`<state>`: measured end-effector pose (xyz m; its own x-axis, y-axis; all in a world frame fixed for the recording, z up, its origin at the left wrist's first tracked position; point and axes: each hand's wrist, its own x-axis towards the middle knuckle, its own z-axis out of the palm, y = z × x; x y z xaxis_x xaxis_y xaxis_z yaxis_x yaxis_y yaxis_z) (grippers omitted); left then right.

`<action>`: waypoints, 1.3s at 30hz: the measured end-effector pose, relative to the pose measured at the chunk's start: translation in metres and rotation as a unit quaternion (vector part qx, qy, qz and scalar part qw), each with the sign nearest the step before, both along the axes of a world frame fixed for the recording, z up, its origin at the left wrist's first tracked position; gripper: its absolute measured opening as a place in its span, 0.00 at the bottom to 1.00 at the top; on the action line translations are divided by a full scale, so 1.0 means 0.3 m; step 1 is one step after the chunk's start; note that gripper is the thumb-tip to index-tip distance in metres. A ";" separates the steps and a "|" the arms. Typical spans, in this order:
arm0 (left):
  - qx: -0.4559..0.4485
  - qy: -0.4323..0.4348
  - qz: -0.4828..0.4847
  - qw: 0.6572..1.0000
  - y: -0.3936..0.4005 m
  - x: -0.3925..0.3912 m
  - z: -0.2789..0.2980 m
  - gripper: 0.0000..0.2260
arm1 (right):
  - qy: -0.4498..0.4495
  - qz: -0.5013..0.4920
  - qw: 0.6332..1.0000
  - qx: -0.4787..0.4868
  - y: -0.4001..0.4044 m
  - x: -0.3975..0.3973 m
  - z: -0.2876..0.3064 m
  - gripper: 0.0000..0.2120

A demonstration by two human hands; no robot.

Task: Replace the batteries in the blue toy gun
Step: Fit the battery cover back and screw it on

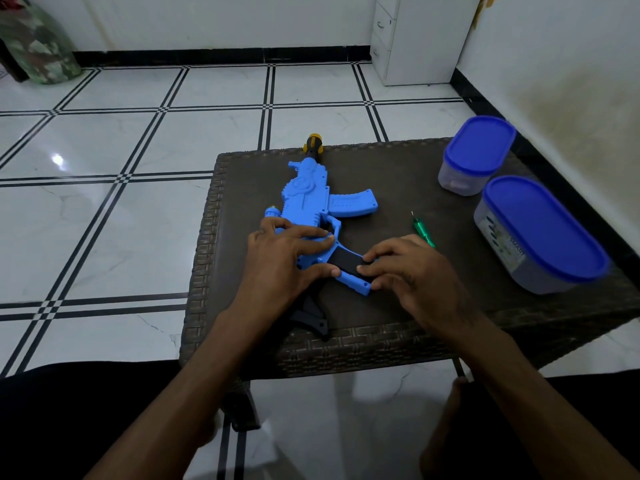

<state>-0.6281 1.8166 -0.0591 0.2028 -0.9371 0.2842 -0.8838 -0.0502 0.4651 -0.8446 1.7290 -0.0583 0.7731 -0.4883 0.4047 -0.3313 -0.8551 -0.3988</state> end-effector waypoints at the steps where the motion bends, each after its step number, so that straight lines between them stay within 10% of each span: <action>1: 0.001 -0.001 0.001 1.000 0.000 -0.002 0.001 0.22 | 0.011 0.002 1.000 -0.006 -0.003 -0.001 0.004 0.12; 19: 0.003 0.000 0.005 1.000 0.001 -0.004 0.012 0.24 | 0.094 0.039 0.983 -0.150 0.021 -0.037 -0.010 0.18; 26: 0.050 0.027 0.032 0.998 -0.021 -0.024 0.050 0.24 | 0.083 0.038 0.990 0.104 -0.051 -0.002 0.068 0.12; 39: 0.089 -0.002 0.055 0.994 -0.050 -0.056 0.064 0.22 | 0.187 -0.013 0.878 0.440 -0.156 0.102 0.124 0.20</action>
<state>-0.6449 1.8015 -0.0399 0.3071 -0.9446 0.1160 -0.8697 -0.2290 0.4371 -0.8139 1.6823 -0.0211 0.7561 -0.5039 -0.4177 -0.5943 -0.2611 -0.7607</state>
